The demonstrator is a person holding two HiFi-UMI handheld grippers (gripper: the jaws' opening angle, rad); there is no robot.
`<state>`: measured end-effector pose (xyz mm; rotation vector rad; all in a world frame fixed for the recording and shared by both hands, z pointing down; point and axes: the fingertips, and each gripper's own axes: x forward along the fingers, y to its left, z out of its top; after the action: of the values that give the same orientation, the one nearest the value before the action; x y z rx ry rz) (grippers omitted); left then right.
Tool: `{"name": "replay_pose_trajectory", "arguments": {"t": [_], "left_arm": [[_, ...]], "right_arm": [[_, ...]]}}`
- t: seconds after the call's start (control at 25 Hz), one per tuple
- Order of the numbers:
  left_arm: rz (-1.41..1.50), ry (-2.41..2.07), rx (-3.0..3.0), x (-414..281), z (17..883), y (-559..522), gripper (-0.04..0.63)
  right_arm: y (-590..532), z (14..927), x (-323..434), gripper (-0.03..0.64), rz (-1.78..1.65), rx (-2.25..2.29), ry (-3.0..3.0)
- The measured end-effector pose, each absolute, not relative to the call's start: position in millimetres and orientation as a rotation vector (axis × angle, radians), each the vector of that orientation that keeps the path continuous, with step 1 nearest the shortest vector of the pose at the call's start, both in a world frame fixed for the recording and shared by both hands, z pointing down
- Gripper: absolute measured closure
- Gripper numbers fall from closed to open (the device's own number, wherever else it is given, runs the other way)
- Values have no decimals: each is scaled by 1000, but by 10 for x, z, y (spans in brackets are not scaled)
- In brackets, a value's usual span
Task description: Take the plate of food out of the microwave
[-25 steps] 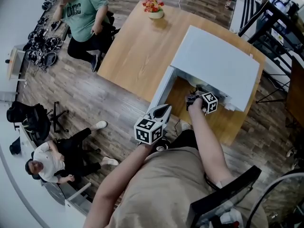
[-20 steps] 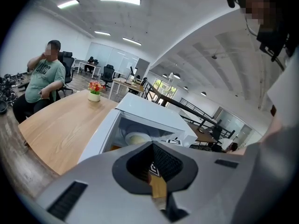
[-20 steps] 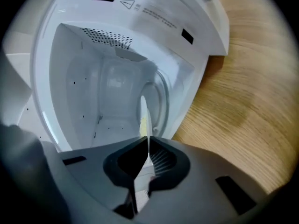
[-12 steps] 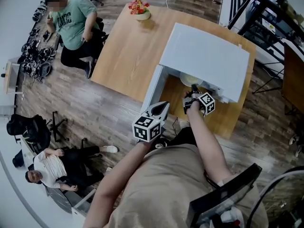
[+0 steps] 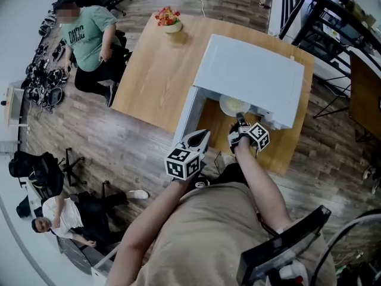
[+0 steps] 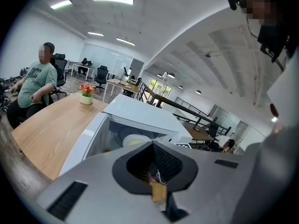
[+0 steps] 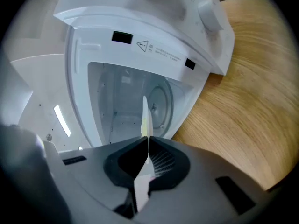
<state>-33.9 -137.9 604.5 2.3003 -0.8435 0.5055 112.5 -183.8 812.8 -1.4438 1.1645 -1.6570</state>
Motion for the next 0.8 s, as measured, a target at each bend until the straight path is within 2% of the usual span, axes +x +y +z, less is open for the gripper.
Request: {"name": "replay_pose_trajectory", "arguments": {"t": [0.8], "left_arm": [[349,-924,2256,-287,5947,-1391,592]], "right_arm": [[-1075,7237,829,604,-1803,-1238,1464]]}}
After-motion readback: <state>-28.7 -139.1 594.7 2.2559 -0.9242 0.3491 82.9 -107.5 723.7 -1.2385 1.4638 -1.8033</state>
